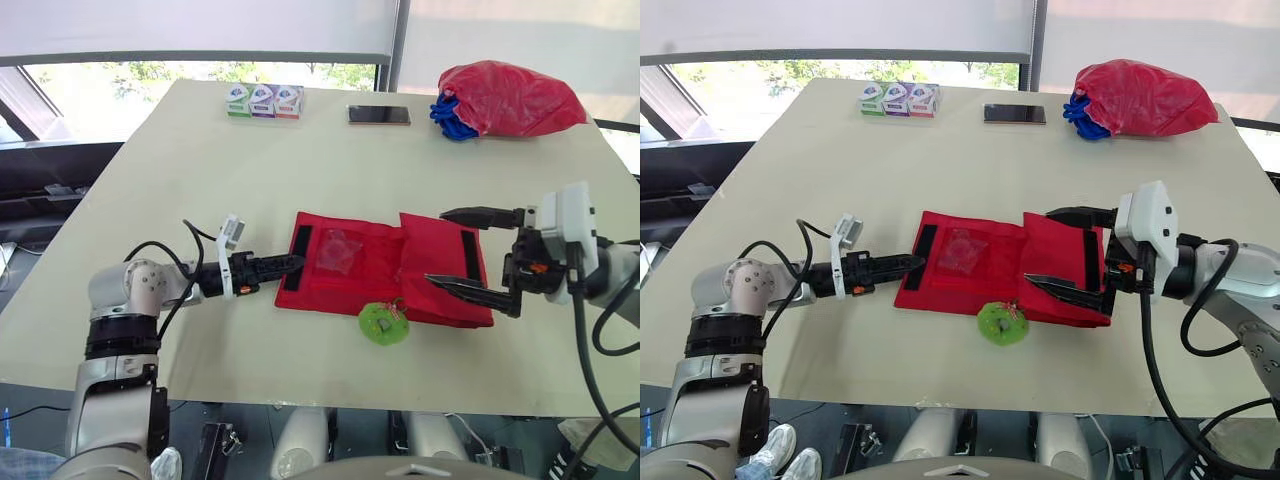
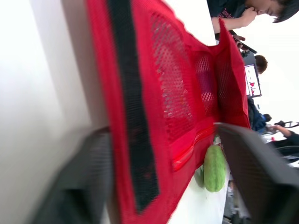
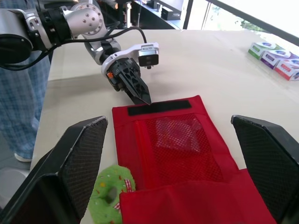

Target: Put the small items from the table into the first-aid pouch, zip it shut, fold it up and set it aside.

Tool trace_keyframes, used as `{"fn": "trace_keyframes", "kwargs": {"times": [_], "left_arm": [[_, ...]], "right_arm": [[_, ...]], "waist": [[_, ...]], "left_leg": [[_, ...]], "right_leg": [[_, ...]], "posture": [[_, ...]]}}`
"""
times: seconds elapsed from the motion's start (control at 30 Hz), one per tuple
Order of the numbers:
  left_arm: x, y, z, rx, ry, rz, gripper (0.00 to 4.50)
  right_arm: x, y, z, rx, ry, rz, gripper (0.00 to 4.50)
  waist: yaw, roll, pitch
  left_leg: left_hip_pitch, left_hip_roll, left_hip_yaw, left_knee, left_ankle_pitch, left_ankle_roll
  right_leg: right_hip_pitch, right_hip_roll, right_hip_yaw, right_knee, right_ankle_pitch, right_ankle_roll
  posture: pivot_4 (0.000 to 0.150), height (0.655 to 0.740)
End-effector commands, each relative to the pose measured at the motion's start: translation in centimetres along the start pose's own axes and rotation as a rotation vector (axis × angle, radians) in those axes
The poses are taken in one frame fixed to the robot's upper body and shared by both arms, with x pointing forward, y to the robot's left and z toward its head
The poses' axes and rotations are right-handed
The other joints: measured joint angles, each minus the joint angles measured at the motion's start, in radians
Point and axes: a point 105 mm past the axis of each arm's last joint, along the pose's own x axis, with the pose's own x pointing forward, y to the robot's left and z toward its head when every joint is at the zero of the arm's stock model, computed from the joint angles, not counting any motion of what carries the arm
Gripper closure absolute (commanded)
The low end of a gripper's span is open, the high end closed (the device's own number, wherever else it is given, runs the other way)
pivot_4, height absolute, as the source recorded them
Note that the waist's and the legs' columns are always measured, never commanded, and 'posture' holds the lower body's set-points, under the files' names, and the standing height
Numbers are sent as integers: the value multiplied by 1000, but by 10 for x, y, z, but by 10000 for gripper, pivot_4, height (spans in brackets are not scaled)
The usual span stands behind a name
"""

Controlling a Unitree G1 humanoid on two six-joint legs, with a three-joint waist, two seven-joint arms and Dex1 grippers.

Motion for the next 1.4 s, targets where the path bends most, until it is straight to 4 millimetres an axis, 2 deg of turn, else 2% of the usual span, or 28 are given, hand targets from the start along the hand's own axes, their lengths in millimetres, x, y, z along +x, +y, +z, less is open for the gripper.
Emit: {"fn": "trace_keyframes", "kwargs": {"times": [0.03, 0.1, 0.13, 0.17, 0.33, 0.47, 0.57, 0.67, 0.7, 0.8, 0.83, 0.97, 1.07, 1.2, 1.4], "left_arm": [[-4, -8, 7, 21, -21, -40, 33401], [-5, -8, 7, 23, -23, -41, 39183], [-5, -8, 7, 24, -22, -41, 43531], [-5, -8, 6, 24, -23, -42, 44483], [-12, -2, 5, 40, -27, -13, 44483], [-19, 2, 6, 57, -26, 8, 44483], [-21, 1, 10, 77, -31, 6, 45000], [-22, -5, 15, 117, -34, -20, 45000], [-21, -8, 17, 127, -35, -30, 45000], [-21, -13, 20, 147, -37, -48, 45000], [-20, -17, 21, 154, -36, -60, 45000], [-16, -49, 28, 209, -39, -172, 45000], [-11, -74, 31, 245, -34, -259, 45000], [1, -108, 36, 303, -21, -368, 45000], [14, -131, 38, 337, 13, -434, 45000]], "right_arm": [[2, 0, 8, -39, -19, 5, 0], [3, -1, 9, -39, -22, 8, 0], [3, -1, 9, -39, -23, 9, 0], [4, -2, 8, -38, -24, 9, 0], [7, -19, -7, -48, 8, -37, 0], [14, -26, -21, -43, 55, -12, 0], [24, -36, -36, -48, 88, -16, 8619], [35, -44, -63, -77, 175, -8, 22629], [39, -46, -74, -75, 209, -4, 25665], [46, -50, -99, -88, 295, 1, 41893], [47, -50, -107, -91, 322, 14, 44354], [44, -44, -143, -96, 469, 56, 44354], [43, -43, -157, -101, 539, 56, 44354], [44, -44, -166, -101, 578, 33, 44354], [47, -45, -169, -69, 548, -7, 44354]], "waist": [[0, 0, 0], [0, 0, 0], [0, 0, 0], [0, 0, 0], [-1, 0, 0], [-3, 0, 0], [-5, 0, 0], [-4, 0, 0], [-3, 0, 0], [-2, 0, 0], [-3, 0, 0], [-2, 0, 0], [1, -2, -1], [-2, -3, -2], [-12, -3, -2]], "left_leg": [[0, 0, 0, 0, 0, 0], [0, 0, 0, 0, 0, 0], [0, 0, 0, 0, 0, 0], [0, 0, -1, 0, 0, 0], [0, 0, 0, 0, 0, 0], [0, 0, 0, 0, 0, 0], [0, 0, 0, 0, 0, 0], [0, 0, 0, 0, 0, 0], [0, 0, 0, 0, 0, 0], [-1, -1, 0, 0, 2, -4], [-1, -1, 0, 0, 2, -4], [-1, -1, 0, 0, 2, -4], [0, -1, -2, 3, 2, -4], [3, -1, -2, 7, 1, -1], [4, -1, -3, 7, 3, -5]], "right_leg": [[0, 0, 0, 0, 0, 0], [0, -1, 0, 0, 0, 0], [0, -1, -1, 0, 0, -1], [0, -1, -1, 0, -1, -1], [0, -1, -1, 0, -2, -4], [0, -1, -1, 0, -2, -4], [0, -1, -1, 0, -2, -4], [0, 0, -1, 0, -2, -4], [0, 1, -1, 0, -2, -4], [0, 3, -1, 0, -2, -4], [-1, 3, -1, 0, -2, -4], [0, 3, -1, 0, -2, -4], [1, 3, -2, 0, -2, -4], [5, 2, -2, 1, -2, -4], [6, 4, -2, 2, -2, -5]], "posture": [[1500, 7400], [1500, 7400], [1500, 7400], [1500, 7400], [1500, 7400], [1500, 7400], [1500, 7400], [1500, 7400], [1500, 7400], [1500, 7400], [1500, 7400], [1500, 7400], [1500, 7400], [1500, 7400], [1500, 7400]]}}
